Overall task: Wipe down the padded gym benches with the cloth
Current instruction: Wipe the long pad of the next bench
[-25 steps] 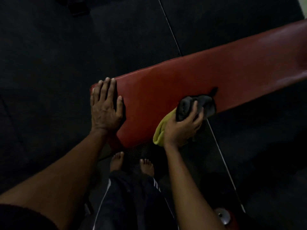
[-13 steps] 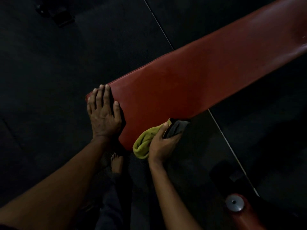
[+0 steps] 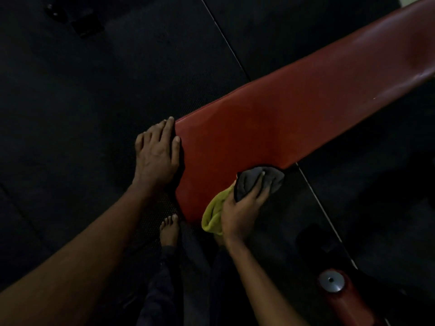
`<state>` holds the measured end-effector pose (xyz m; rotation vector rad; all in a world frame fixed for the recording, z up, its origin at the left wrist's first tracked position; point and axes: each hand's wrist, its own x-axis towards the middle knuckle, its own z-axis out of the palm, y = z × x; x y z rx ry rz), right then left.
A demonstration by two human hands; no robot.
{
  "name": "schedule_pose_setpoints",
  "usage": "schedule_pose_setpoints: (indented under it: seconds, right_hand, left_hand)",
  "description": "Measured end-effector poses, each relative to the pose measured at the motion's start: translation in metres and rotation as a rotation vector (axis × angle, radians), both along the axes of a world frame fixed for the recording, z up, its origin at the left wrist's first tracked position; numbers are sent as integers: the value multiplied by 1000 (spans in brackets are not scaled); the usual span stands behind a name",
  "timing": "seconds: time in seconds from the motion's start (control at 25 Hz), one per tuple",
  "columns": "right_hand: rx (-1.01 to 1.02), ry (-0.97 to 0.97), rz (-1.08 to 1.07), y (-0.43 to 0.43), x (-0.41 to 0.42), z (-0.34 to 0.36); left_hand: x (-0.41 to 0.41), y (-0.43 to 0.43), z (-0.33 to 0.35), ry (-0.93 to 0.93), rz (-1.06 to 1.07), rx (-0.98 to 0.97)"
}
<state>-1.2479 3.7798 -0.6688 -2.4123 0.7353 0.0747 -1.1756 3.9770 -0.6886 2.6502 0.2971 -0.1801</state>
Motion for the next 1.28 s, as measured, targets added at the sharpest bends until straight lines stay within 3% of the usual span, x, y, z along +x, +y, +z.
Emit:
schedule_pose_setpoints:
  seconds: [0.16, 0.4, 0.6, 0.8, 0.92, 1.04, 1.16, 1.28]
  right_hand:
    - [-219, 184, 418, -29, 25, 4]
    - [-328, 43, 641, -22, 98, 5]
    - [-381, -15, 1061, -10, 159, 1]
    - [-396, -59, 568, 14, 224, -2]
    - [-452, -71, 815, 33, 211, -5]
    - [-379, -185, 1013, 20, 218, -5]
    - [-366, -230, 1061, 10, 240, -8]
    - [-421, -207, 853, -3, 258, -8]
  left_hand:
    - [-1, -4, -3, 5, -10, 3]
    - [2, -5, -7, -11, 73, -42]
    - [0, -10, -17, -68, 118, -26]
    - [-1, -12, -21, -141, 152, -34]
    - [0, -10, -22, -162, 163, -43]
    - [1, -12, -23, -173, 171, -46]
    - [1, -10, -25, -180, 168, -52]
    - [0, -11, -27, -196, 164, -46]
